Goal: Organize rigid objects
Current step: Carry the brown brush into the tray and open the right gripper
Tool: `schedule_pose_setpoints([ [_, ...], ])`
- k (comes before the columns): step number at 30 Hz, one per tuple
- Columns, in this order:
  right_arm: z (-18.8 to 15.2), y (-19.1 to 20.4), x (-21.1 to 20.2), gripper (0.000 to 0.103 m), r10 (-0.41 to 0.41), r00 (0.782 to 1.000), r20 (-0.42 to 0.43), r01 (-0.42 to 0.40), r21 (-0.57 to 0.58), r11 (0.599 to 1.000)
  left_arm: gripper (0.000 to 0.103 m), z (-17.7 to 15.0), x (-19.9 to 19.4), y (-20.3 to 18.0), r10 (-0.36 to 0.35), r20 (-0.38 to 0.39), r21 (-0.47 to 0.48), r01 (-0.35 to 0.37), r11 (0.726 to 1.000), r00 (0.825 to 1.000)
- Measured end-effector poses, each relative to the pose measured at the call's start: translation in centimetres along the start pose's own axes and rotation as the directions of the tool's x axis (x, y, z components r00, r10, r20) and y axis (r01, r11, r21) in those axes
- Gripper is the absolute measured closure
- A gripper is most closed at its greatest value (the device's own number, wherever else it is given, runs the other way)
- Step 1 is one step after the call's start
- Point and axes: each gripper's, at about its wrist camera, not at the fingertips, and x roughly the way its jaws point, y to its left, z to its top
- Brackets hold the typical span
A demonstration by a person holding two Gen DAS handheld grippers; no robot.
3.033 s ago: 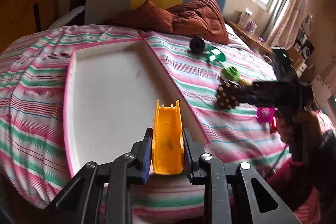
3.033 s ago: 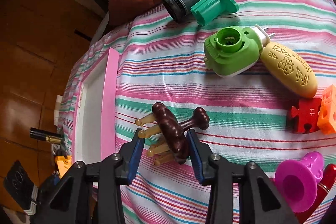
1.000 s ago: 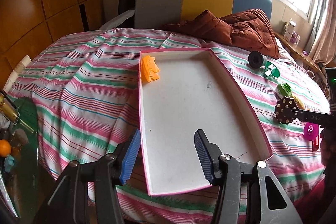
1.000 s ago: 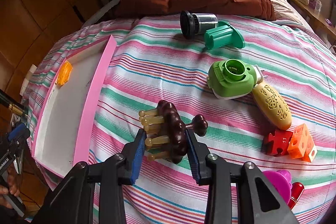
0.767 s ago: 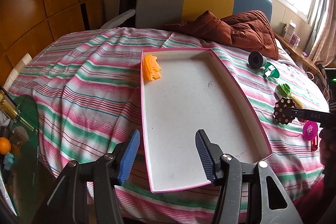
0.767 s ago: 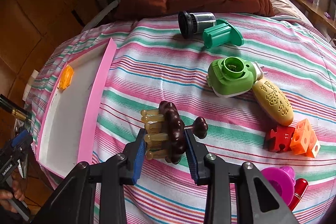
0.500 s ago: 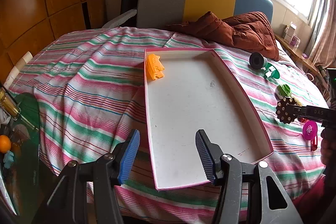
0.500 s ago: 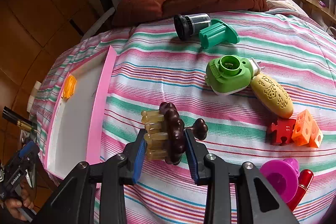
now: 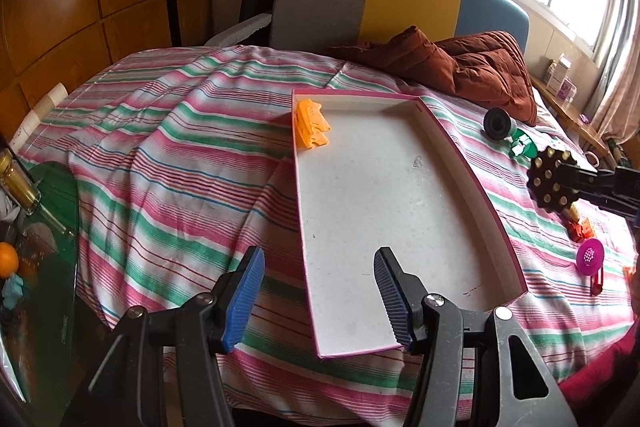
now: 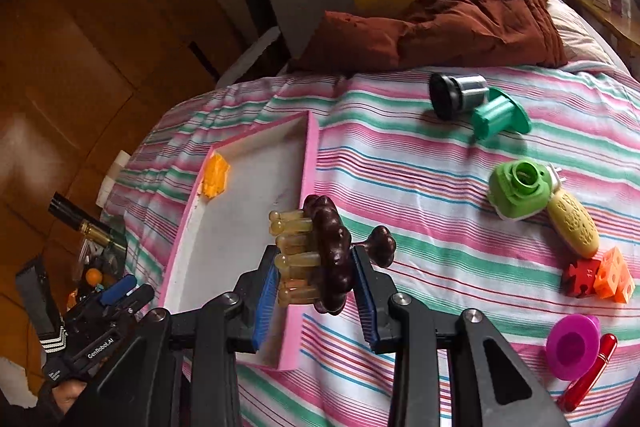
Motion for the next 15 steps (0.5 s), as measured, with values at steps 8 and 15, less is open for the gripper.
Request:
schedule_pose_setpoints([
  [8,1.8,6.7,5.6,0.068,0.043,0.997,-0.067,-0.05,-0.111,0.993,0.045,-0.3,0.2,2.3,0.018,-0.004,-0.051,-0.018,0.999,1.0],
  [15,2.8,10.5,11.6,0.068,0.039,0.987,-0.154,-0.062,-0.145,0.988,0.045,-0.6,0.8,3.9,0.029,-0.019,-0.091,-0.031,0.995,0.999],
])
